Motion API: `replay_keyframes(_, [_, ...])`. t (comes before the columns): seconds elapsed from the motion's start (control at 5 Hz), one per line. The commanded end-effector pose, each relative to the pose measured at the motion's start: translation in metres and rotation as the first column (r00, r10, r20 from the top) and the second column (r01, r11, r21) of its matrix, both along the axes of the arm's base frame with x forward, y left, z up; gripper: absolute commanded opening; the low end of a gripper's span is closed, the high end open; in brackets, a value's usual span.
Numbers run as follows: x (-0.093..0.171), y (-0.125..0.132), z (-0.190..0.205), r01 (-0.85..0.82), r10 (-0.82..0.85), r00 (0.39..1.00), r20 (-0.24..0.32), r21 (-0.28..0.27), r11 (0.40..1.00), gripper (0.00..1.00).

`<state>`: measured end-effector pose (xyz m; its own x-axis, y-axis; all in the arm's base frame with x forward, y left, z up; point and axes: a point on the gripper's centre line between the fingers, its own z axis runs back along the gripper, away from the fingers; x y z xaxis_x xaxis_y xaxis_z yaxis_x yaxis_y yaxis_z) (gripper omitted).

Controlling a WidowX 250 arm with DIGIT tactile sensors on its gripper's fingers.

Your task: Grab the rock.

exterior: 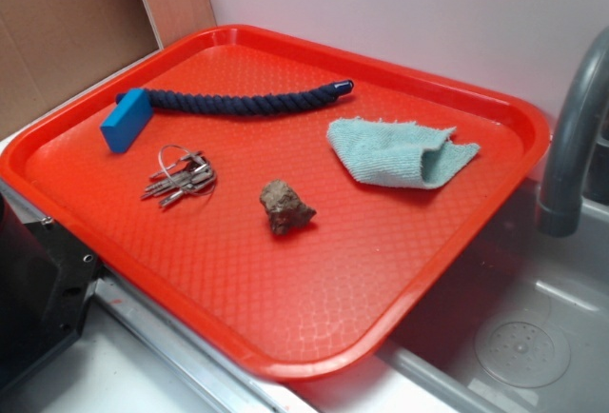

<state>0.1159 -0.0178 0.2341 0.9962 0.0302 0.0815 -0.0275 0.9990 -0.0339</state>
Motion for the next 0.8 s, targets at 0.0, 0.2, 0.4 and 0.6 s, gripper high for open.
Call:
replay_keyframes(0.0, [0.0,0.0,0.0,0.0,0.0,1.0,0.0,0.0,1.0,1.0])
replay_keyframes(0.2, [0.007,-0.001,-0.01,-0.192,0.193,0.981,0.03,-0.03,0.981,1.0])
replay_keyframes(0.4, [0.012,-0.01,-0.024,-0.378,0.381,0.925,0.006,-0.116,0.919,1.0])
replay_keyframes(0.6, [0.024,-0.018,-0.04,-0.557,0.555,0.83,-0.057,-0.129,0.82,1.0])
